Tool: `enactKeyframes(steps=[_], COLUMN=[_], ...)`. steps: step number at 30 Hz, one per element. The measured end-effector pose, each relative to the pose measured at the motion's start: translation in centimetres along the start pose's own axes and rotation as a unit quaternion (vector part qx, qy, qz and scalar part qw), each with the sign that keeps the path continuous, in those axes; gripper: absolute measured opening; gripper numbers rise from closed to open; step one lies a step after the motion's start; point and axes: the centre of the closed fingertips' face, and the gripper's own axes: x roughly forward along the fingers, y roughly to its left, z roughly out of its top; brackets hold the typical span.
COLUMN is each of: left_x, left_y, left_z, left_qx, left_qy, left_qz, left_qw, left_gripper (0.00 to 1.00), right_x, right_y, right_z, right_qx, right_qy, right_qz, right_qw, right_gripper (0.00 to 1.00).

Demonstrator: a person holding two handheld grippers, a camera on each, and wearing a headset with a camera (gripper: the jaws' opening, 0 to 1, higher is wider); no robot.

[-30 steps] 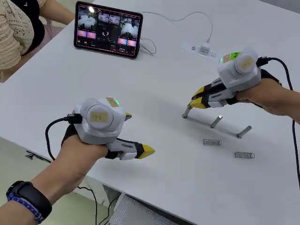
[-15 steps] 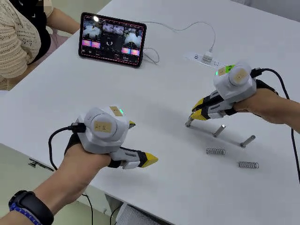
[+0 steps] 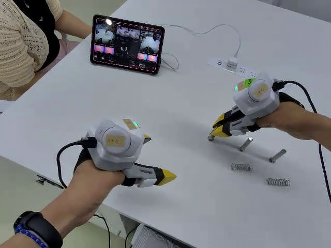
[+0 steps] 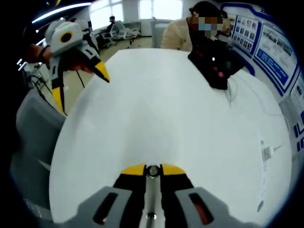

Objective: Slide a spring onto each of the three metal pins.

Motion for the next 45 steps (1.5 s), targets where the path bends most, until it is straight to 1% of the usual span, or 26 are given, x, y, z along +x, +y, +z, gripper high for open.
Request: enactKeyframes(steps=[7,13,15,17,23,25,28,32,38,41,45], left_x=[-0.1,-0.1,-0.2,-0.2,-0.1,0.0,0.2,0.3,0.5,0.5,0.5], left_y=[0.0,0.0,0.0,-0.1,-0.4,-0.5,-0.8,-1.2,-1.5,-1.5,-1.5], left_z=[-0.1,0.0,0.1,0.1,0.1,0.2,0.4,0.8,1.2,1.2,1.3], left_qx=[0.001,0.002,0.002,0.002,0.004,0.005,0.007,0.008,0.005,0.005,0.002], left_qy=[0.001,0.001,0.001,0.001,0.003,0.003,0.003,0.002,-0.002,0.001,-0.001], left_qz=[0.001,0.002,0.002,0.001,-0.001,-0.003,-0.005,-0.008,-0.011,-0.011,-0.011], left_qw=[1.0000,1.0000,1.0000,1.0000,1.0000,1.0000,1.0000,0.9999,0.9999,0.9999,0.9999], left_gripper=[0.69,0.69,0.69,0.69,0.69,0.69,0.69,0.69,0.69,0.70,0.70], right_x=[0.7,0.9,1.0,0.9,-0.1,-0.5,-1.1,-2.1,-3.3,-4.0,-5.2], right_y=[0.0,0.1,0.2,0.1,0.0,-0.2,-0.4,-0.4,-0.2,-0.3,-0.6], right_z=[-0.4,-0.5,-0.6,-0.7,-0.8,-0.9,-0.9,-0.8,-0.9,-0.7,-0.5], right_qx=[-0.001,0.004,0.018,0.021,0.031,0.039,0.062,0.081,0.105,0.121,0.146], right_qy=[0.005,0.007,0.008,0.010,0.002,-0.005,-0.021,-0.039,-0.061,-0.081,-0.110], right_qz=[0.003,0.002,0.003,0.001,-0.008,-0.015,-0.024,-0.031,-0.038,-0.046,-0.058], right_qw=[1.0000,1.0000,0.9998,0.9997,0.9995,0.9991,0.9976,0.9955,0.9919,0.9882,0.9815], right_gripper=[0.13,0.13,0.18,0.23,0.29,0.30,0.34,0.39,0.42,0.45,0.47])
